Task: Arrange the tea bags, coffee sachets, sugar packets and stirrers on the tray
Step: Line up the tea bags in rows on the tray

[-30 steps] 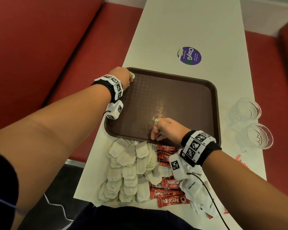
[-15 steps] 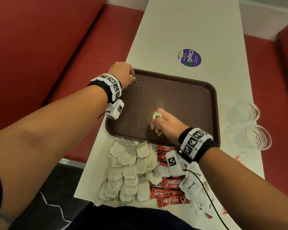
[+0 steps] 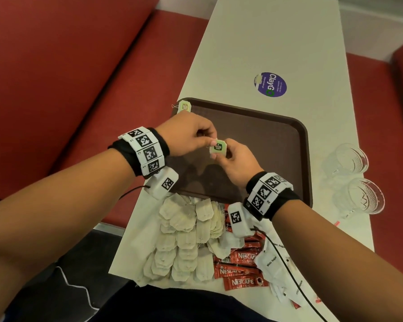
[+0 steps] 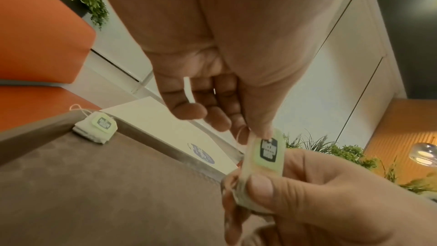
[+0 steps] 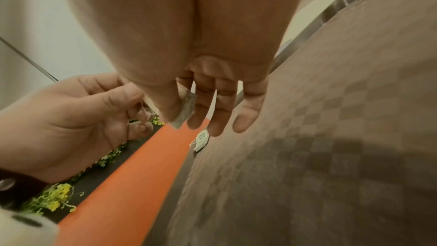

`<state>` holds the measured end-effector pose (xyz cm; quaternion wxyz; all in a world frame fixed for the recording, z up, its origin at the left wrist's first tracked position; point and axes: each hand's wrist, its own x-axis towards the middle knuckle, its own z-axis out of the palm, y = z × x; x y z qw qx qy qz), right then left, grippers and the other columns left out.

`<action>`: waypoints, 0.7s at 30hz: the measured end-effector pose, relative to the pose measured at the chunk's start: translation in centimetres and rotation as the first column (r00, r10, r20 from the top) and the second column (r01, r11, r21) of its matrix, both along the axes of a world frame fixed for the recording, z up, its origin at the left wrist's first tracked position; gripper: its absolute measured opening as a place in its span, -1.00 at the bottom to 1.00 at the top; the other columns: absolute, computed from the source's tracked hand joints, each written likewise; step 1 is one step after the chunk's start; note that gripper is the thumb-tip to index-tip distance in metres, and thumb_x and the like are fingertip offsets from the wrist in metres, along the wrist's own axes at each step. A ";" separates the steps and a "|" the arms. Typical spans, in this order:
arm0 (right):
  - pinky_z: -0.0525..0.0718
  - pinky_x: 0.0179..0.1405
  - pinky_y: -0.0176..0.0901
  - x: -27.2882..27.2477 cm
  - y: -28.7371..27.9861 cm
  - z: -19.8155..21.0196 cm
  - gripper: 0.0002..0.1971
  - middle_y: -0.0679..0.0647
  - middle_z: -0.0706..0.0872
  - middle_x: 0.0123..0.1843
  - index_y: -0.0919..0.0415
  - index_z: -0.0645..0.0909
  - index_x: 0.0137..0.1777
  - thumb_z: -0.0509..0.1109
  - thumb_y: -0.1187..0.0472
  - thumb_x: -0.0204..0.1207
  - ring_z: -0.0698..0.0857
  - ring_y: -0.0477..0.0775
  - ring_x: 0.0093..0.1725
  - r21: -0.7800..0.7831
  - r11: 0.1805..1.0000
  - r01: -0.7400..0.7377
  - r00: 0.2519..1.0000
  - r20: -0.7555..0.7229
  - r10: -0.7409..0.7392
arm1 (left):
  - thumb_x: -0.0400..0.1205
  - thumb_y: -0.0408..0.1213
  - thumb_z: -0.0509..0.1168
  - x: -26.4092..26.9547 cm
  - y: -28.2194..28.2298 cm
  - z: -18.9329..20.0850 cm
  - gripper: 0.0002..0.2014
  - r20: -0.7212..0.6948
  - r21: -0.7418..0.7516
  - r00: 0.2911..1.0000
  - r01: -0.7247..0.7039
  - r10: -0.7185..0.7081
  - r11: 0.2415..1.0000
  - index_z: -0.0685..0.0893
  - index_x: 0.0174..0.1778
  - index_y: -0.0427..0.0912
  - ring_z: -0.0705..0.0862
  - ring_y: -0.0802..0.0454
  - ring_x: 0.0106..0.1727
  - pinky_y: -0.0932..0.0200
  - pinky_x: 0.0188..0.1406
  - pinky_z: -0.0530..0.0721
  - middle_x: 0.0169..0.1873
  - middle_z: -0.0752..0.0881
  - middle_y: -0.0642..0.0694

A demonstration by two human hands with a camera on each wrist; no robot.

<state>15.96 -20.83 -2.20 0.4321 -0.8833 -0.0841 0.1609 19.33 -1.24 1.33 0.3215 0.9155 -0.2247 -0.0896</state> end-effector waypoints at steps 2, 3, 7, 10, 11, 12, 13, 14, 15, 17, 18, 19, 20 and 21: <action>0.51 -0.34 -0.16 0.1 -0.1 -0.1 -0.83 -0.06 0.62 -0.31 0.05 0.56 -0.14 0.49 0.07 0.60 0.54 -0.09 -0.37 0.021 0.999 0.025 1.000 0.006 -0.025 | 0.61 -0.13 0.48 -0.4 0.0 -0.3 -0.93 -0.060 -0.043 0.998 0.005 -0.007 0.999 0.80 -0.03 0.02 0.67 0.28 -0.21 0.45 -0.19 0.55 -0.24 0.77 0.13; 0.50 -0.34 -0.17 0.2 -0.2 -0.3 -0.83 -0.08 0.62 -0.33 0.04 0.57 -0.15 0.50 0.07 0.59 0.54 -0.10 -0.38 0.017 1.000 0.025 1.000 0.006 -0.025 | 0.60 -0.15 0.48 -0.6 -0.1 -0.5 -0.92 -0.093 -0.051 0.995 0.014 -0.018 0.999 0.79 -0.01 0.01 0.67 0.28 -0.19 0.46 -0.18 0.55 -0.22 0.78 0.12; 0.55 -0.20 -0.24 -0.1 -0.9 -0.5 -0.74 -0.14 0.68 -0.16 0.02 0.59 0.11 0.53 -0.01 0.54 0.62 -0.18 -0.24 -0.076 0.996 -0.039 0.999 -0.027 0.037 | 0.61 -0.21 0.48 0.7 0.7 -1.5 -0.90 -0.115 -0.065 0.989 -0.103 0.095 0.993 0.77 0.02 -0.04 0.72 0.18 -0.10 0.33 -0.01 0.64 -0.14 0.80 0.06; 0.65 -0.06 -0.23 -0.7 -1.7 -0.1 -0.62 -0.13 0.72 -0.05 0.00 0.61 0.19 0.55 -0.13 0.48 0.69 -0.09 -0.08 -0.332 0.904 -0.270 0.961 -0.154 0.230 | 0.59 -0.21 0.50 4.0 2.8 -2.6 -0.89 -0.114 0.011 0.942 -0.316 0.315 0.949 0.76 0.01 -0.02 0.74 0.06 -0.07 0.09 0.15 0.69 -0.11 0.80 -0.03; 0.69 -0.01 -0.16 -1.0 -2.0 0.1 -0.60 -0.13 0.73 -0.05 -0.01 0.63 0.17 0.56 -0.18 0.45 0.70 -0.06 -0.06 -0.427 0.830 -0.358 0.932 -0.211 0.293 | 0.59 -0.19 0.50 5.1 3.5 -3.0 -0.87 -0.107 0.091 0.921 -0.366 0.374 0.926 0.76 0.02 -0.01 0.73 0.05 -0.06 0.08 0.16 0.69 -0.10 0.80 -0.02; 0.71 0.00 -0.11 -1.2 -2.3 0.3 -0.58 -0.12 0.73 -0.06 -0.01 0.66 0.13 0.57 -0.22 0.41 0.70 -0.03 -0.05 -0.501 0.753 -0.428 0.903 -0.270 0.334 | 0.58 -0.16 0.51 6.2 4.1 -3.5 -0.84 -0.094 0.176 0.903 -0.399 0.419 0.900 0.77 0.06 -0.02 0.73 0.04 -0.04 0.09 0.15 0.68 -0.08 0.79 -0.01; 0.73 -0.01 -0.08 -1.5 -2.5 0.4 -0.59 -0.10 0.74 -0.08 0.01 0.69 0.08 0.59 -0.23 0.38 0.71 0.00 -0.07 -0.544 0.692 -0.475 0.880 -0.319 0.353 | 0.57 -0.13 0.52 7.3 4.6 -3.9 -0.79 -0.077 0.247 0.892 -0.416 0.445 0.875 0.79 0.09 -0.04 0.73 0.01 0.00 0.09 0.16 0.67 -0.05 0.79 -0.02; 0.74 -0.04 -0.08 -1.8 -2.7 0.5 -0.62 -0.07 0.75 -0.09 0.02 0.71 0.04 0.60 -0.20 0.37 0.72 0.03 -0.09 -0.569 0.652 -0.502 0.865 -0.351 0.359 | 0.56 -0.13 0.52 8.2 4.8 -4.2 -0.77 -0.056 0.300 0.886 -0.424 0.459 0.854 0.80 0.12 -0.05 0.73 -0.03 0.05 0.08 0.16 0.67 -0.01 0.79 -0.04; 0.74 -0.06 -0.08 -2.1 -2.9 0.5 -0.67 -0.05 0.75 -0.11 0.02 0.73 0.01 0.61 -0.16 0.38 0.73 0.05 -0.10 -0.581 0.631 -0.514 0.858 -0.367 0.360 | 0.56 -0.13 0.53 9.0 4.9 -4.4 -0.76 -0.034 0.340 0.886 -0.425 0.463 0.839 0.81 0.12 -0.06 0.74 -0.07 0.08 0.08 0.16 0.68 0.03 0.80 -0.07; 0.75 -0.03 -0.07 -2.4 -3.1 0.4 -0.79 -0.07 0.76 -0.12 -0.02 0.75 -0.05 0.60 -0.07 0.41 0.74 0.06 -0.10 -0.590 0.629 -0.506 0.862 -0.359 0.357 | 0.57 -0.13 0.51 10.3 4.8 -4.4 -0.78 -0.002 0.399 0.885 -0.427 0.466 0.812 0.82 0.10 -0.07 0.73 -0.12 0.09 0.07 0.12 0.68 0.05 0.80 -0.10; 0.75 0.01 -0.07 -2.4 -3.2 0.4 -0.85 -0.10 0.77 -0.12 -0.04 0.76 -0.07 0.59 -0.02 0.42 0.74 0.05 -0.09 -0.590 0.637 -0.497 0.868 -0.350 0.353 | 0.57 -0.13 0.51 10.8 4.7 -4.3 -0.80 0.011 0.411 0.881 -0.434 0.472 0.801 0.82 0.08 -0.07 0.73 -0.13 0.08 0.05 0.11 0.68 0.05 0.80 -0.10; 0.74 0.05 -0.07 -2.5 -3.3 0.5 -0.89 -0.11 0.77 -0.12 -0.04 0.77 -0.06 0.57 0.04 0.44 0.75 0.04 -0.06 -0.588 0.643 -0.490 0.871 -0.343 0.351 | 0.58 -0.14 0.50 11.2 4.6 -4.4 -0.82 0.021 0.414 0.876 -0.447 0.483 0.793 0.82 0.06 -0.06 0.72 -0.13 0.08 0.03 0.12 0.69 0.04 0.80 -0.10; 0.74 0.09 -0.07 -2.5 -3.4 0.5 -0.90 -0.11 0.78 -0.10 -0.04 0.79 -0.04 0.56 0.08 0.45 0.75 0.03 -0.04 -0.586 0.646 -0.490 0.872 -0.339 0.354 | 0.57 -0.15 0.50 11.5 4.5 -4.4 -0.84 0.027 0.414 0.869 -0.459 0.494 0.786 0.83 0.04 -0.05 0.72 -0.13 0.08 0.02 0.13 0.70 0.03 0.80 -0.09; 0.74 0.12 -0.06 -2.6 -3.4 0.5 -0.89 -0.11 0.80 -0.08 -0.03 0.80 -0.03 0.54 0.12 0.47 0.76 0.03 -0.02 -0.581 0.647 -0.494 0.869 -0.339 0.360 | 0.57 -0.16 0.51 11.8 4.4 -4.6 -0.85 0.030 0.413 0.864 -0.468 0.502 0.781 0.83 0.04 -0.04 0.72 -0.14 0.09 0.01 0.15 0.70 0.04 0.80 -0.09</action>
